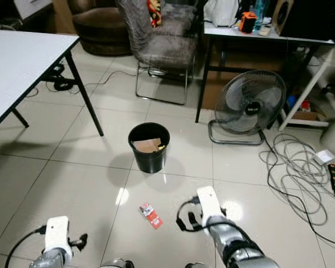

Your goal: Picking trash to rubbish bin

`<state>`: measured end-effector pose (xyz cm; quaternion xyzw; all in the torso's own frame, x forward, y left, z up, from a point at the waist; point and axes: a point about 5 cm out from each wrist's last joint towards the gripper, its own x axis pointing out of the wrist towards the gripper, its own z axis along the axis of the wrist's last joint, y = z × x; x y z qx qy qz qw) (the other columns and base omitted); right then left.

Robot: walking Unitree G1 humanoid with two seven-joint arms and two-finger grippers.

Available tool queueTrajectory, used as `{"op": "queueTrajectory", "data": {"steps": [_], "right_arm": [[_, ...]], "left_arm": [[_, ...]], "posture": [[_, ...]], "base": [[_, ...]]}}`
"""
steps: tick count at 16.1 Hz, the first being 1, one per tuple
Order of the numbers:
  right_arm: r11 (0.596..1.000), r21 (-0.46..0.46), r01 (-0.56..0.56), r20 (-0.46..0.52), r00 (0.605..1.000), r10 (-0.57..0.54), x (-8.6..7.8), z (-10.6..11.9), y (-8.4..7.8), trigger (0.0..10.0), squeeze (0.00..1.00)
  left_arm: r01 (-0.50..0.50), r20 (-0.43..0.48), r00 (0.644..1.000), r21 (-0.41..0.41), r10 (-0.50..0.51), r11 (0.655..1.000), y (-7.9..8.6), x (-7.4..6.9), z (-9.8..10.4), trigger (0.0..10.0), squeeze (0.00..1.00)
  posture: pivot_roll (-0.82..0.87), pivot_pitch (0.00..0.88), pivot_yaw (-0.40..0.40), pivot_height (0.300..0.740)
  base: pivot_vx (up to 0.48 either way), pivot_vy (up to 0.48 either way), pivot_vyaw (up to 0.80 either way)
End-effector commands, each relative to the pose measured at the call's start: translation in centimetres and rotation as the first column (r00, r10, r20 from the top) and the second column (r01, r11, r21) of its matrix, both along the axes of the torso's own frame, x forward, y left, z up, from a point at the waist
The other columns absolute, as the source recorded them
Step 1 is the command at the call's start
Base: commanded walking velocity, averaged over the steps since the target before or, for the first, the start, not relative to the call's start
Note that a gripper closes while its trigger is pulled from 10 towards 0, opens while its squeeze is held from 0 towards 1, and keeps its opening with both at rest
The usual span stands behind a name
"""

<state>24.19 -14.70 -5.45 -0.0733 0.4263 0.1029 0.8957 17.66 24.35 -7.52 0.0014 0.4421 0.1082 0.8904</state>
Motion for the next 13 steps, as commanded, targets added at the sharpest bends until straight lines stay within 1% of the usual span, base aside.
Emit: {"op": "queueTrajectory", "data": {"steps": [1,2,3,8,13], "right_arm": [[1.000,-0.013,0.016,-0.017,1.000,-0.017,-0.26,-0.19,-0.46,10.0,0.00],[0.999,-0.011,0.030,-0.020,0.999,-0.030,-0.38,-0.27,-0.57,10.0,0.00],[0.999,-0.011,0.036,-0.023,0.999,-0.036,-0.48,-0.34,-0.61,10.0,0.00],[0.999,-0.003,0.033,-0.031,0.999,-0.033,-0.80,-0.56,-0.11,10.0,0.00],[0.999,-0.002,0.034,-0.033,0.999,-0.035,-0.89,-0.61,-0.07,10.0,0.00]], "left_arm": [[0.047,-0.016,0.999,0.002,-0.047,0.999,-0.44,0.03,-0.12,10.0,0.00],[0.109,-0.021,0.994,0.026,-0.108,0.994,-0.71,0.31,-0.05,10.0,0.00],[0.144,-0.026,0.989,0.037,-0.143,0.989,-0.84,0.44,-0.01,10.0,0.00],[0.165,-0.045,0.986,0.041,-0.163,0.985,-0.67,0.20,-0.10,10.0,0.00],[0.183,-0.059,0.982,0.046,-0.180,0.982,-0.65,0.00,-0.19,10.0,0.00]], "posture": [[-0.04,0.055,-0.010,0.740],[-0.04,0.055,-0.010,0.740],[-0.04,0.055,-0.010,0.740],[-0.04,0.068,0.014,0.740],[-0.04,0.070,0.017,0.740]], "base": [[0.000,0.000,0.00],[0.000,0.000,0.00],[0.000,0.000,0.00],[0.000,0.000,0.00],[0.000,0.000,0.00]]}}
